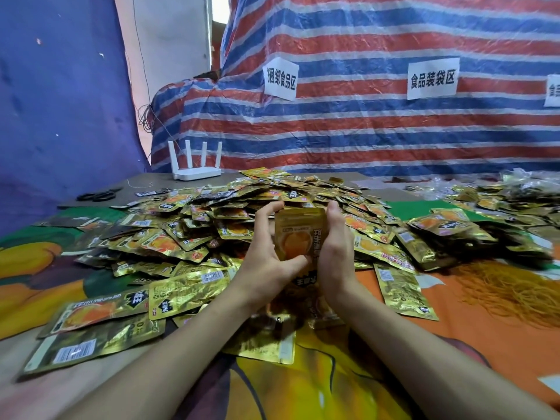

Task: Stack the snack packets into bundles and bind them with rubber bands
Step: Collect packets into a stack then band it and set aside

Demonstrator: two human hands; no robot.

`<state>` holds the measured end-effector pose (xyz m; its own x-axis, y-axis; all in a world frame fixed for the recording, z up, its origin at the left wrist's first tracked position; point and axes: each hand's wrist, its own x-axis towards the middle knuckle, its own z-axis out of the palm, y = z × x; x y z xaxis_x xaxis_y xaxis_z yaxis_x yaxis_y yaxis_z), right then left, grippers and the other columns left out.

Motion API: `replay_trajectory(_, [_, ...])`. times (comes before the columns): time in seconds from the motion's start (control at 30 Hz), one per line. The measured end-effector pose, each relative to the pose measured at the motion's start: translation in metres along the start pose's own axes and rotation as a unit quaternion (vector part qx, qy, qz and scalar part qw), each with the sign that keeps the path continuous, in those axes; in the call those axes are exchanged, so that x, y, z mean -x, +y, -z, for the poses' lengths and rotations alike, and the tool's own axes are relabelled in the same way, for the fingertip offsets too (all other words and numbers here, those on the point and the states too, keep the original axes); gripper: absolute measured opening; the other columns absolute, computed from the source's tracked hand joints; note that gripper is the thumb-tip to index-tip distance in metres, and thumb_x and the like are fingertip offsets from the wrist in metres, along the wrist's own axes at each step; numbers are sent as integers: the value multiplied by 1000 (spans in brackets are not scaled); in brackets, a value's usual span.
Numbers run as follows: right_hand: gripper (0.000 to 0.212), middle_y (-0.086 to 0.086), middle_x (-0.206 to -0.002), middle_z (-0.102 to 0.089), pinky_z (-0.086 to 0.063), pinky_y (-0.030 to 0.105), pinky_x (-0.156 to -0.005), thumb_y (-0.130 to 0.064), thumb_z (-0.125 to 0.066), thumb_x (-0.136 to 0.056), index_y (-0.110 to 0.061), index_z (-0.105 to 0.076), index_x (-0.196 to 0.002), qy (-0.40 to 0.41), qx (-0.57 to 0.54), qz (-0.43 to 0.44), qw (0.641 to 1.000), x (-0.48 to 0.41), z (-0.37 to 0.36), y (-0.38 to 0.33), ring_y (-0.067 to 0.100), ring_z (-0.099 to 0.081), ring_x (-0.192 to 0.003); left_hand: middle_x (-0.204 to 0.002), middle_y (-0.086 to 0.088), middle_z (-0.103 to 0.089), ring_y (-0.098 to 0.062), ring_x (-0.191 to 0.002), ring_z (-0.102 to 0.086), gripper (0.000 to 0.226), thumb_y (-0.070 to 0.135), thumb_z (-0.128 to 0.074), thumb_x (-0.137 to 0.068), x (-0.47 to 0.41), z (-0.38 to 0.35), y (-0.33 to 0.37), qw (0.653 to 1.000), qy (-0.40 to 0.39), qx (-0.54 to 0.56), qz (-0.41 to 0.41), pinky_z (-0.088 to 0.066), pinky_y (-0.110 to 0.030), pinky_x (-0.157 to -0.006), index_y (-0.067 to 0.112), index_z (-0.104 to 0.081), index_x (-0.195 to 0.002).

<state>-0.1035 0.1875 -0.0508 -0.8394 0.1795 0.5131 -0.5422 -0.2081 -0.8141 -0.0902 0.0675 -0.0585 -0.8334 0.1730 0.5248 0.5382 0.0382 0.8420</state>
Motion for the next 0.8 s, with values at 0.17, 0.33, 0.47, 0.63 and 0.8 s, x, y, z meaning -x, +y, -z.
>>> replay_trajectory(0.17, [61,3,-87,-79,-58,23,-64,-61,-36,-98,-18,-77,-88,-16,24,-62,998,-1,0,-2,17,-76,-82,-101,-2,-76,-16,-97,-74,57,4,-92,-62,-7,7,-1,999,19,4,43,-58,-30,-81,17,-64,-110])
replay_trajectory(0.33, [59,3,-93,-79,-59,31,-81,-51,-33,-105,-30,-82,-81,-85,0,-154,984,-1,2,-2,18,-75,-91,-97,-12,-76,-26,-91,-74,39,7,-80,-67,-6,5,0,998,-42,28,46,-59,-31,-75,6,-73,-105])
replay_trajectory(0.47, [37,5,-99,-72,-56,28,-77,-32,-37,-108,-24,-71,-96,-92,60,-128,986,-6,5,-7,20,-68,-98,-94,-24,-72,-37,-85,-71,28,10,-69,-70,1,4,0,995,-25,65,68,-61,-47,-75,4,-73,-97])
replay_trajectory(0.63, [7,-1,-94,-69,-45,22,-64,-25,-60,-98,-21,-66,-97,-65,266,-78,959,-13,37,-26,13,-65,-87,-101,-27,-68,-40,-90,-69,50,13,-70,-70,0,7,-3,996,6,59,65,-61,-51,-76,-4,-59,-116])
replay_trajectory(0.8, [13,-3,-84,-70,-55,27,-67,-10,-66,-88,-21,-73,-86,-70,491,-88,864,-15,102,-70,12,-67,-81,-100,-12,-71,-15,-92,-71,58,15,-77,-67,3,4,1,999,-24,18,35,-57,-23,-75,8,-59,-122])
